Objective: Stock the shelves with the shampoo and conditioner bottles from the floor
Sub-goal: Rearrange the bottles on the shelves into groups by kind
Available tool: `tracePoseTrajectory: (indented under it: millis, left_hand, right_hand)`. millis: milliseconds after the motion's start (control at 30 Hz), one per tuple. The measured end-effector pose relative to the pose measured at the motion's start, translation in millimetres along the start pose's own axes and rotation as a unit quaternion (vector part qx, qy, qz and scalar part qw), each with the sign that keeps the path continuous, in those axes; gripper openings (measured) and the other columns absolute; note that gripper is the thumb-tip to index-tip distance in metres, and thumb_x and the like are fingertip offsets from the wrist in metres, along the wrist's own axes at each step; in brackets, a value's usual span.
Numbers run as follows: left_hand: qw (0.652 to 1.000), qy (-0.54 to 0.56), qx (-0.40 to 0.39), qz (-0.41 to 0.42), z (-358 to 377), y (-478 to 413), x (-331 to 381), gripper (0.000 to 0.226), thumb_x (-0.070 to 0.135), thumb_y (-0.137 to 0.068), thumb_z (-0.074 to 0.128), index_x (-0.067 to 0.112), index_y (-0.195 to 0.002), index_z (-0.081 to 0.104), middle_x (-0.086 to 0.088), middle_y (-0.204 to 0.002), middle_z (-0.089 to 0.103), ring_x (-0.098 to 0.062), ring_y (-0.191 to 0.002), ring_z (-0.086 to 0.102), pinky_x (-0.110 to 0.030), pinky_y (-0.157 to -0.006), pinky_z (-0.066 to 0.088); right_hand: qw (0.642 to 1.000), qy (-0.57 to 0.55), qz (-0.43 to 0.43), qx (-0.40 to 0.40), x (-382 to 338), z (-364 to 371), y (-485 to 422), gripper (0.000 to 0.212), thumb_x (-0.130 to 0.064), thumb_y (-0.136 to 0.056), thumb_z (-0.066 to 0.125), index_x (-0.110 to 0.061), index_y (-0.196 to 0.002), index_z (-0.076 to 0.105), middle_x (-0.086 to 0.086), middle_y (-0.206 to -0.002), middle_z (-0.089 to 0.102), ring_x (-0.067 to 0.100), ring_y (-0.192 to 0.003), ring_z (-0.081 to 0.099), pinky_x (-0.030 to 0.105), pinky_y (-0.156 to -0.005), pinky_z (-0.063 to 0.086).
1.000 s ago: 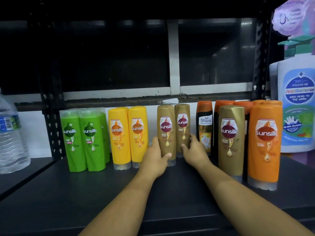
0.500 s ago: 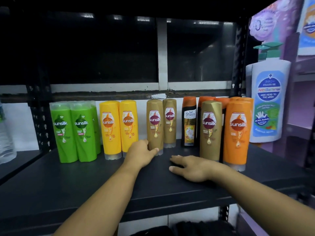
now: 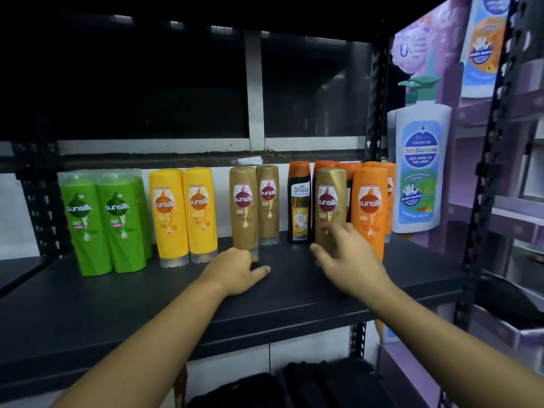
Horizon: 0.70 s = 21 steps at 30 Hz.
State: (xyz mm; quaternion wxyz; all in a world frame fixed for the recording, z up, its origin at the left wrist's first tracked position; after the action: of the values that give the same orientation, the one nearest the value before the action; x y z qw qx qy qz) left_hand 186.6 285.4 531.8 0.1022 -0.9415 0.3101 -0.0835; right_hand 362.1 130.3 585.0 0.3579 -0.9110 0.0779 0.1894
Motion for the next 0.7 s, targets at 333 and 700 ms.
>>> tracePoseTrajectory:
  millis: [333,700]
  left_hand:
    - [0.995,0.062,-0.076,-0.005,15,5,0,0.062,0.063,-0.103,0.039,0.03,-0.156,0.042,0.003,-0.164,0.038,-0.024,-0.148,0.038,-0.034,-0.117,0.032]
    - [0.997,0.057,-0.019,-0.05,10,6,-14,0.051,0.059,-0.101,0.043,0.035,-0.144,0.058,-0.003,-0.147,0.059,-0.027,-0.132,0.054,-0.041,-0.108,0.046]
  right_hand:
    - [0.989,-0.018,0.142,0.028,16,16,9,0.091,-0.035,-0.095,0.067,-0.023,-0.159,0.003,0.012,-0.15,0.03,0.037,-0.118,0.058,0.047,-0.089,0.053]
    - [0.98,-0.028,0.194,0.015,22,52,-12,0.092,-0.033,-0.093,0.069,-0.015,-0.158,0.007,0.018,-0.154,0.031,0.039,-0.13,0.05,0.049,-0.097,0.051]
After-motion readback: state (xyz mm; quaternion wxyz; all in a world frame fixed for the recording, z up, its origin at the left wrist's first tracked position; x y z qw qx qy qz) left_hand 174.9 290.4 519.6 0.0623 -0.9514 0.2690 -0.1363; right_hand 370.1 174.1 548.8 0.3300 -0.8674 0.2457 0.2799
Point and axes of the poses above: each hand's wrist, its own y-axis away from the middle knuckle, its own z-axis out of the palm, x = y × z, the point moved 10 cm from there along -y, towards the middle knuckle
